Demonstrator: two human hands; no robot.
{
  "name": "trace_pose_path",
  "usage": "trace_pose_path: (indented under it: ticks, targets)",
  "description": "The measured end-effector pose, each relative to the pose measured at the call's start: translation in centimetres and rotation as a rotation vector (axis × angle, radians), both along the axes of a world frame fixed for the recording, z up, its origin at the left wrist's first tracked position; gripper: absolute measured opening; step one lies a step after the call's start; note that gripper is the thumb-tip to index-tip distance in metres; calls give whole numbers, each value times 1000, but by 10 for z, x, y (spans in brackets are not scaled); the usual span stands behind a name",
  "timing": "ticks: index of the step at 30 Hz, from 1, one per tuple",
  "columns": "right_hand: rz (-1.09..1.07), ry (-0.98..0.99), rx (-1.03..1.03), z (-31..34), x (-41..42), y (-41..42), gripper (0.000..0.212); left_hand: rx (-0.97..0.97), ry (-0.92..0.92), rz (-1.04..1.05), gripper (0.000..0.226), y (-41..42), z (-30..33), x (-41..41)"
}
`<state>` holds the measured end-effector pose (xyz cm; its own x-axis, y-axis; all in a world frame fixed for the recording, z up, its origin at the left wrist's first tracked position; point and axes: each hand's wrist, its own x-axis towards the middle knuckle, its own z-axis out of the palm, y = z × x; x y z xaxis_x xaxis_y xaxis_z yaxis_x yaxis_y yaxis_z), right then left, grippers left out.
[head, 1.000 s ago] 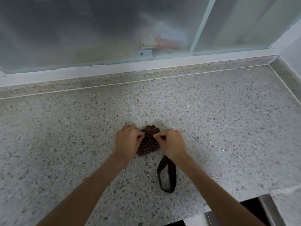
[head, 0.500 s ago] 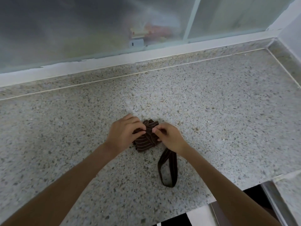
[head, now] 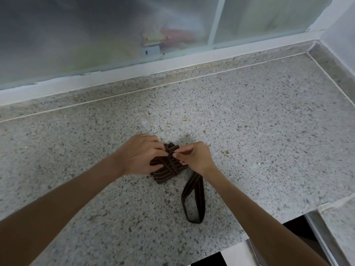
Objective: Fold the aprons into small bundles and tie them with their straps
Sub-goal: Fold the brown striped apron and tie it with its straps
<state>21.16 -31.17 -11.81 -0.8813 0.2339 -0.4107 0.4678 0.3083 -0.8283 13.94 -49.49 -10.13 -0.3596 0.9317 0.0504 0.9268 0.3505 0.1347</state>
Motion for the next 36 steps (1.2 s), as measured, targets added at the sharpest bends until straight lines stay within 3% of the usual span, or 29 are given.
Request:
trace_pose_path:
  ticks: [4,9,13,18,21,26,28,32,34,36]
  targets:
    - [130,148,275,4,6,-7,14,41,-62,143,27,-5,-5,9]
    - [366,279,585,7,23,-21,20,124,-91,274,6,-1,-12,23]
    - [350,179,487,3,25,-25,24,137,-125,346,23,-3,-18,25]
    - [404,-58,372,9,15,-23,26,86,-77,224,25,-8,-16,19]
    - [437,-78,467,10,12,-26,28,79,-166,237,23,-8,-15,17]
    - [630,-160,364,18,-7,-9,23,-11,-324,345,27,-10,-14,22]
    - [649,-77,509,22,-11,-6,26,-44,-390,467,27,-6,-13,30]
    - [485,389,928,17,16,-12,37,-26,-585,650,27,4,-13,42]
    - [445,568,887,4,33,-14,27,-8,-691,697,25,8,-10,44]
    - [457,603,802,-5,41,-12,21,2,-789,741,24,11,-8,46]
